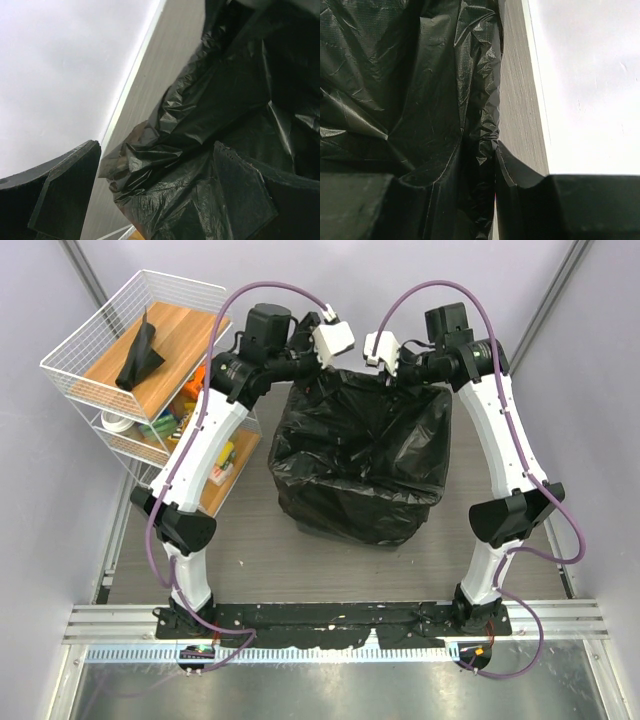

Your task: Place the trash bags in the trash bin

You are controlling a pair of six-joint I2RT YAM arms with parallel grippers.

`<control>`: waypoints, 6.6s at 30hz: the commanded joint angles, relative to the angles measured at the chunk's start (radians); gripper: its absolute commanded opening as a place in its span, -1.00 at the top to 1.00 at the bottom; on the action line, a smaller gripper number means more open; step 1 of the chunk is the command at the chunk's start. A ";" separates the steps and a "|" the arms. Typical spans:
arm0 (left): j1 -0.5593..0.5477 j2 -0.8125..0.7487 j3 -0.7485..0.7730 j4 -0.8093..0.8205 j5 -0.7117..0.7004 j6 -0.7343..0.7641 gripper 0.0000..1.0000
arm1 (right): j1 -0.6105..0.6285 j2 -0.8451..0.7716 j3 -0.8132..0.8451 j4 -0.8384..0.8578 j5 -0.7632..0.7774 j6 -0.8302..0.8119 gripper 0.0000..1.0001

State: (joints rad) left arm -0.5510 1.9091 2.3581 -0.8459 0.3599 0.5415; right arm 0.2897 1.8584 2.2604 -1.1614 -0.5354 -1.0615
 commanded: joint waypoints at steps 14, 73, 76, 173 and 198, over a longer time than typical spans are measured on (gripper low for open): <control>0.045 0.071 0.135 -0.114 0.093 0.195 -0.90 | 0.019 -0.033 0.021 -0.202 -0.063 -0.035 0.88; 0.029 0.016 -0.077 -0.186 0.119 0.206 1.00 | 0.298 -0.286 -0.415 0.115 0.020 0.330 -0.17; 0.028 0.016 -0.079 -0.180 0.125 0.198 1.00 | 0.345 -0.272 -0.485 0.129 0.069 0.304 -0.16; 0.069 0.071 0.013 0.182 -0.256 0.006 1.00 | 0.239 -0.326 -0.358 0.054 0.187 0.344 -0.33; 0.091 -0.027 0.007 0.103 -0.064 -0.094 -0.99 | 0.239 -0.324 -0.320 0.104 0.186 0.402 -0.34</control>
State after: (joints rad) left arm -0.4564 1.9682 2.3859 -0.7574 0.2199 0.4911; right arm 0.5289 1.5661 1.8927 -1.1145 -0.3355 -0.6922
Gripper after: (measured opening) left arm 0.994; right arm 0.665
